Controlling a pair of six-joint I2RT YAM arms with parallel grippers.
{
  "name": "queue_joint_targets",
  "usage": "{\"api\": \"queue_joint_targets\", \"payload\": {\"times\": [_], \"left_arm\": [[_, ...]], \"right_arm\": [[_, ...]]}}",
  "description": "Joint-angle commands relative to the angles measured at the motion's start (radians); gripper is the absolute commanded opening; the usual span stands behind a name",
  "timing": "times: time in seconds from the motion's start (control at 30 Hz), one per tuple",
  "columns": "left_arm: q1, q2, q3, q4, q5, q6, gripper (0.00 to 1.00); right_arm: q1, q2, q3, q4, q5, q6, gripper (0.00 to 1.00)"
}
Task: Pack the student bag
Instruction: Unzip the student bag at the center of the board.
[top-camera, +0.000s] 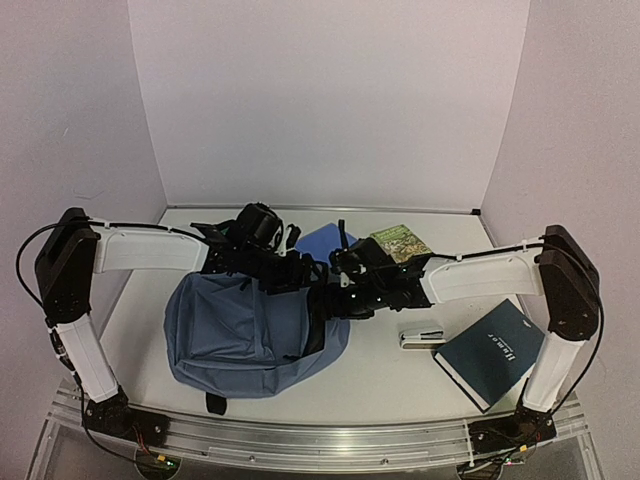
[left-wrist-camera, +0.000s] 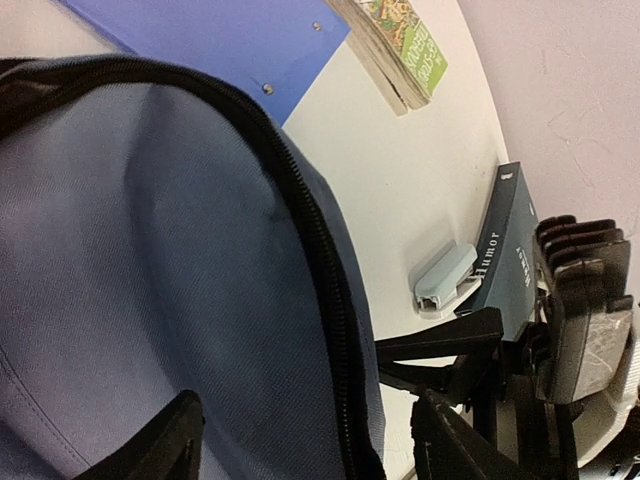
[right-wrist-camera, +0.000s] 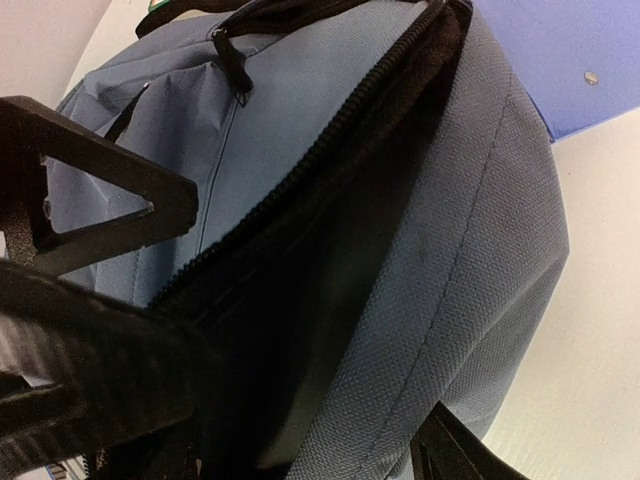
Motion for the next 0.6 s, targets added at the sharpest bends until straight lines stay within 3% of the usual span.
{"api": "queue_joint_targets", "payload": {"times": [0.0,0.17,0.37,0.57], "left_arm": [[0.0,0.017,0.039,-0.039,0.005,0.011,0.67],[0.0,0.034,0.051,-0.065,0.049,0.039,0.55],[0.0,0.046,0.064,-0.122,0.049,0.068,0.26],[0.0,-0.005,0.023,-0.136,-0.039,0.064,0.01]], "right_arm": [[0.013,-0.02,0.043,0.047,0.016,0.0,0.7],[0.014,-0.017,0.044,0.046,0.026,0.0,0.7],[0.014,-0.014,0.04,0.045,0.043,0.004,0.7],[0.014,-0.016,0.04,0.016,0.115,0.035,0.69]]}}
